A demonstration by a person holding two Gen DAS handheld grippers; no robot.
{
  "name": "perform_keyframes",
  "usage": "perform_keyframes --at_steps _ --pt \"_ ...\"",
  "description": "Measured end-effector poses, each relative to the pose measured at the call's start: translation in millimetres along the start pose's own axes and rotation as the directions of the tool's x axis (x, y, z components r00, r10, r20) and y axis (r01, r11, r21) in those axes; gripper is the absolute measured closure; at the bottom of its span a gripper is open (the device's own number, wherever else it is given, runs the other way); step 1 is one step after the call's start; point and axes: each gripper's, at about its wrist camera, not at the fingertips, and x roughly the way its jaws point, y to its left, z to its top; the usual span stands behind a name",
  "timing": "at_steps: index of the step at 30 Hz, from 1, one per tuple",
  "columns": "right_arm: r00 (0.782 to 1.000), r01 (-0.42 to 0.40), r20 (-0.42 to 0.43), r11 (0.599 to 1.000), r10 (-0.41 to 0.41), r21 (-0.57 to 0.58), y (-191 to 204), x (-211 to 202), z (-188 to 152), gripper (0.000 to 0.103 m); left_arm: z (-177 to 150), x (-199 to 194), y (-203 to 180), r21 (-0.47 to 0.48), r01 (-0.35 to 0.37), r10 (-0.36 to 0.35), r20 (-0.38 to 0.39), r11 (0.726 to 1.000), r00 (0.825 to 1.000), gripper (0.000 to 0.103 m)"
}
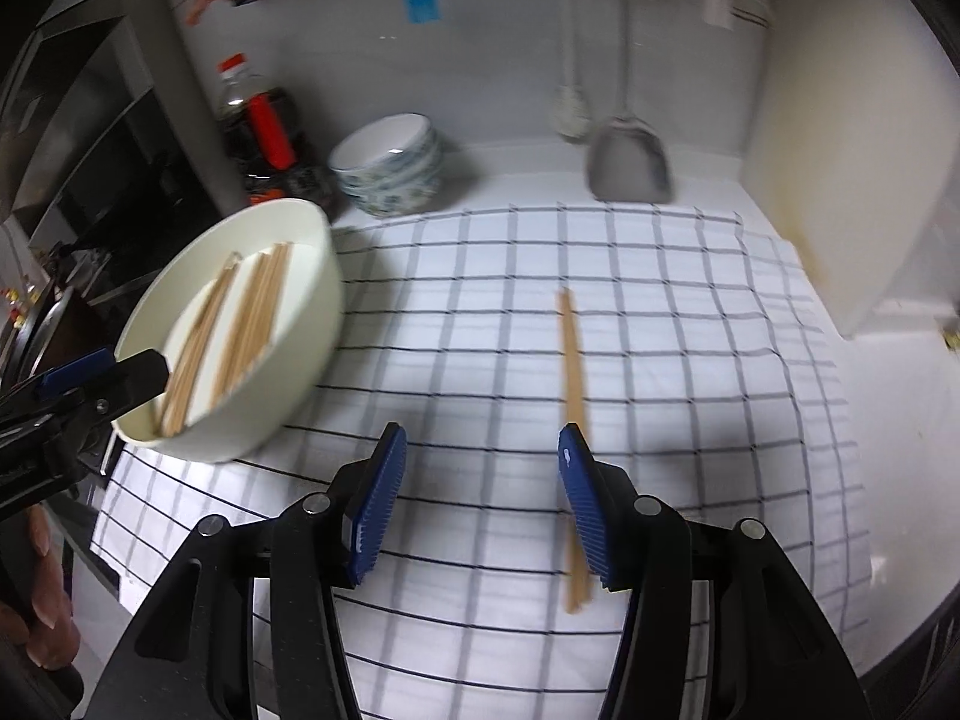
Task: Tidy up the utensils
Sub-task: 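Move both open grippers back toward the last chopsticks on the cloth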
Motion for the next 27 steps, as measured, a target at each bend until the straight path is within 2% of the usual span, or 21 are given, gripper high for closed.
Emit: perform_keyframes --at_steps 14,27 --pt "0.995 0.092 -0.048 0.994 -0.090 0.050 -72 26 -32 0.052 -16 45 -66 0.038 0.024 -0.021 -0.073 0.999 0.997 0.017" --pt "0.994 0.074 -0.077 0.997 -0.074 -0.009 -72 60 -44 0.052 -32 77 -77 0.038 -0.009 0.014 -0.123 0.999 0.992 0.017"
